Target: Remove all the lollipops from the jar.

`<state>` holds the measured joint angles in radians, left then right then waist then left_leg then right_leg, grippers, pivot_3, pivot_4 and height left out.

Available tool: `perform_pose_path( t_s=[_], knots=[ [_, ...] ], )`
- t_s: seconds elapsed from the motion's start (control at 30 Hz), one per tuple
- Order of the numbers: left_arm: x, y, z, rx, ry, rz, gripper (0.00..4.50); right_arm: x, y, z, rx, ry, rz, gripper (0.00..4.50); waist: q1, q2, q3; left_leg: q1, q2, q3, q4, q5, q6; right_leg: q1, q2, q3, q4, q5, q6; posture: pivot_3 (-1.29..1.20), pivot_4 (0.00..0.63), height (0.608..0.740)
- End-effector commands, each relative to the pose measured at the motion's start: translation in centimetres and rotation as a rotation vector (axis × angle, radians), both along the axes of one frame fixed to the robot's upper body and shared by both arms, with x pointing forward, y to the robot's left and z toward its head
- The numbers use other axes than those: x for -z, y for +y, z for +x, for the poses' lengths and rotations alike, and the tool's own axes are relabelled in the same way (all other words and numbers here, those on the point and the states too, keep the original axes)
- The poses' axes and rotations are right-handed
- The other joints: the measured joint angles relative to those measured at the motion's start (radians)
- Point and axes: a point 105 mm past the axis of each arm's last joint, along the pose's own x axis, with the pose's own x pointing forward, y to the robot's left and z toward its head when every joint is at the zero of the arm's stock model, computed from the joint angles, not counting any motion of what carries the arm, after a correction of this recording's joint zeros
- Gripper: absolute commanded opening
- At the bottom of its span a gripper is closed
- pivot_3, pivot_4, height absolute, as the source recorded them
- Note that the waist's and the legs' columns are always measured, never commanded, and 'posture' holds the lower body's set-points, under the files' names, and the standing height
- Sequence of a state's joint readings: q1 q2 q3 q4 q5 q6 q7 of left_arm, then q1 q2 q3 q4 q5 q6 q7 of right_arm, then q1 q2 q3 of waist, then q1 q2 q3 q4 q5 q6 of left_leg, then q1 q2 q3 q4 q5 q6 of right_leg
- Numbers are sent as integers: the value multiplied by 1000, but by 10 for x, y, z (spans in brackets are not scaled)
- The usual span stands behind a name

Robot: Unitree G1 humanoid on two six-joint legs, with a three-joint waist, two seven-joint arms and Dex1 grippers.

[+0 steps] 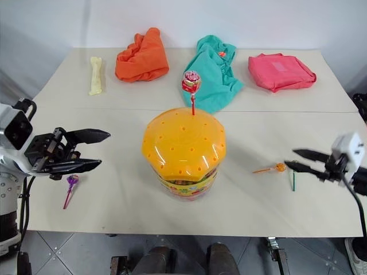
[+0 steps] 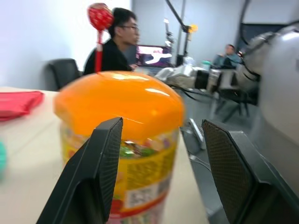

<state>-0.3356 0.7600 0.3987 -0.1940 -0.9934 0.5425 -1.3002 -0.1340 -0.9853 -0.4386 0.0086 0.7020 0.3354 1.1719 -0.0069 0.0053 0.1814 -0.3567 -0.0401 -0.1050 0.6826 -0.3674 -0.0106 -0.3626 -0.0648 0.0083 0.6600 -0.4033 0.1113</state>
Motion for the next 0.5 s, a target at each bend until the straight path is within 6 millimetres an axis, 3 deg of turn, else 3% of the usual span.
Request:
perform_pose_path(
  t_s=[0.03,0.13,0.23,0.5],
  knots=[
    [-3,10,4,-84,3,-40,2859,-48,58,-10,-233,-101,75,2359,-1,0,0,0,0,0,0,0,0,0,0,0,0,0,0,0,150,740],
    [1,12,6,-92,24,-39,2859,-76,94,-12,-349,-146,157,2359,3,0,1,0,0,-3,0,0,-1,0,0,-1,-1,0,0,0,150,740],
    [1,12,7,-94,26,-42,2859,-91,121,-13,-420,-159,203,2359,10,-1,1,-2,-1,-5,0,0,-1,-1,-2,-3,-1,0,0,0,150,740],
    [3,9,5,-88,28,-43,2859,-95,162,-10,-490,-103,190,2359,0,-1,1,-13,-4,-6,2,0,-1,-13,-5,-5,4,0,0,0,150,740]
  ],
)
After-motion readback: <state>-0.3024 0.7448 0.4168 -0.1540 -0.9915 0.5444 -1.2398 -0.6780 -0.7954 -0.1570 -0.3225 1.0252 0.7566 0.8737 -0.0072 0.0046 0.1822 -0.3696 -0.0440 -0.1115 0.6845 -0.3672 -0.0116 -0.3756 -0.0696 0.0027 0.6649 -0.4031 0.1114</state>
